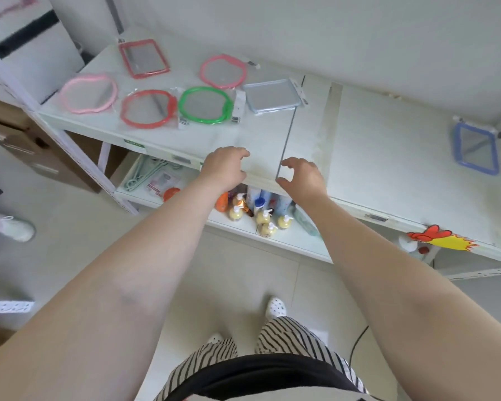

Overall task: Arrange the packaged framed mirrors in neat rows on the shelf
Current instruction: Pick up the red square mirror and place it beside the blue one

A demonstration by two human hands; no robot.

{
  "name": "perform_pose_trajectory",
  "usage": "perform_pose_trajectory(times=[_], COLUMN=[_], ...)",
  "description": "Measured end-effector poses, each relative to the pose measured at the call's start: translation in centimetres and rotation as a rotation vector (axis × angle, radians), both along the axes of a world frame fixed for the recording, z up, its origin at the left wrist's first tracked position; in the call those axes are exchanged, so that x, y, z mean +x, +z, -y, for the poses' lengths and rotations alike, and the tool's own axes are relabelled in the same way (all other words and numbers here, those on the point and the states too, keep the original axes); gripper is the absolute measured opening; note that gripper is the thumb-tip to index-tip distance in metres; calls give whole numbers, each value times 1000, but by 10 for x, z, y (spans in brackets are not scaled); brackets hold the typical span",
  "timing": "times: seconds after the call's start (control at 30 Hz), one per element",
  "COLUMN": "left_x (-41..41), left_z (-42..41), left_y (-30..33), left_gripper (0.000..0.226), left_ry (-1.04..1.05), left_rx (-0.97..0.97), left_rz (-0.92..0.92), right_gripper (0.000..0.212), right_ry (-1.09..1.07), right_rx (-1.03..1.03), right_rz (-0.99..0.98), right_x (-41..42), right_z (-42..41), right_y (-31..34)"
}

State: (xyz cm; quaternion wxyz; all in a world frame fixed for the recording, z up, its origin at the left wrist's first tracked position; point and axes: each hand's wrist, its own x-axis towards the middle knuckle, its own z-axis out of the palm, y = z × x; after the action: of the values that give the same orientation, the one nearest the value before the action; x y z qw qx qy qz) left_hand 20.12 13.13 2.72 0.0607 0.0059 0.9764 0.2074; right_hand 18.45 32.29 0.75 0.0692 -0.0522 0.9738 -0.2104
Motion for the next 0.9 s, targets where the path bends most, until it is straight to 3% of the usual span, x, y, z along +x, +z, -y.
perform_pose_trajectory(times=[0.57,0.73,0.9], left_x=[-131,-166,-193], left_z=[153,184,237], left_y=[-5,-15,-21], left_gripper=[51,52,35], left_ry=[150,146,63], left_rx=[-23,33,8], left_rz=[-20,4,-34], right_gripper=[46,44,44], right_ry=[138,83,-20], right_rx=[-15,7,-4], right_rz=[-8,-5,7], right_x=[-143,-170,-188], right_z=[163,196,246], right_y=[-1,-4,-8])
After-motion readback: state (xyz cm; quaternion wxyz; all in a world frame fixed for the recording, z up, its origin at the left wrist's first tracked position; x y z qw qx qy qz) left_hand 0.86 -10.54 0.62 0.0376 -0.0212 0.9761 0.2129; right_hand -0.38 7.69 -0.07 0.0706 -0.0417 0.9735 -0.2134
